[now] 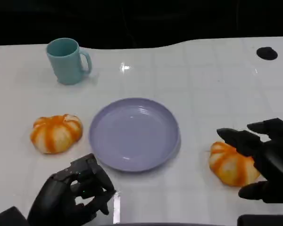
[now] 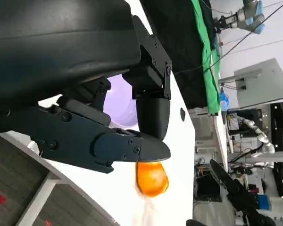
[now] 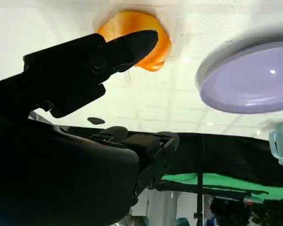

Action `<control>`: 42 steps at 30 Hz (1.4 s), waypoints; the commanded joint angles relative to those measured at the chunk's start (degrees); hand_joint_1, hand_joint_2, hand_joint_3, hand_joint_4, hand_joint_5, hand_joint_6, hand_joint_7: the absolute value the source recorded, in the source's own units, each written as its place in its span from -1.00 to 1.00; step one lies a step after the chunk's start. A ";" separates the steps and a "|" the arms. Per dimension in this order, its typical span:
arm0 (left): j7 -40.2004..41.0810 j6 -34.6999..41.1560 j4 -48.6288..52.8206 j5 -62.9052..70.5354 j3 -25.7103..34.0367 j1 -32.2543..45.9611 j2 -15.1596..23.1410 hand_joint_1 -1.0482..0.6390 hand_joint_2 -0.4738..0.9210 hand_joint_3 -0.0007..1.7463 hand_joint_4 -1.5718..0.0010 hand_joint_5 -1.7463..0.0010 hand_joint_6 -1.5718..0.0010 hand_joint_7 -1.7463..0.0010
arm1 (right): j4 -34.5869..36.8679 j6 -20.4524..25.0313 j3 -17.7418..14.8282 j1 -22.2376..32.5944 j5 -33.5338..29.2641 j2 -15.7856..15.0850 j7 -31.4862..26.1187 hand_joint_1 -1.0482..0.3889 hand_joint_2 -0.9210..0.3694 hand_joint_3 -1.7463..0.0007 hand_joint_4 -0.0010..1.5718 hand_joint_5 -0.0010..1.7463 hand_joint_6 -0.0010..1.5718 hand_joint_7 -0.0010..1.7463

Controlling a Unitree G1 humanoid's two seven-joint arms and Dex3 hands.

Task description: Grasp the bread from the table and place it into the plate.

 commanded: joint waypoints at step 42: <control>0.44 0.18 -0.94 0.34 -0.07 0.49 -0.06 -0.41 1.00 -0.65 0.12 -1.00 0.24 -0.78 | 53.99 -12.54 14.72 -23.74 4.52 -0.19 -33.18 0.30 -0.80 0.61 0.20 0.94 0.32 0.12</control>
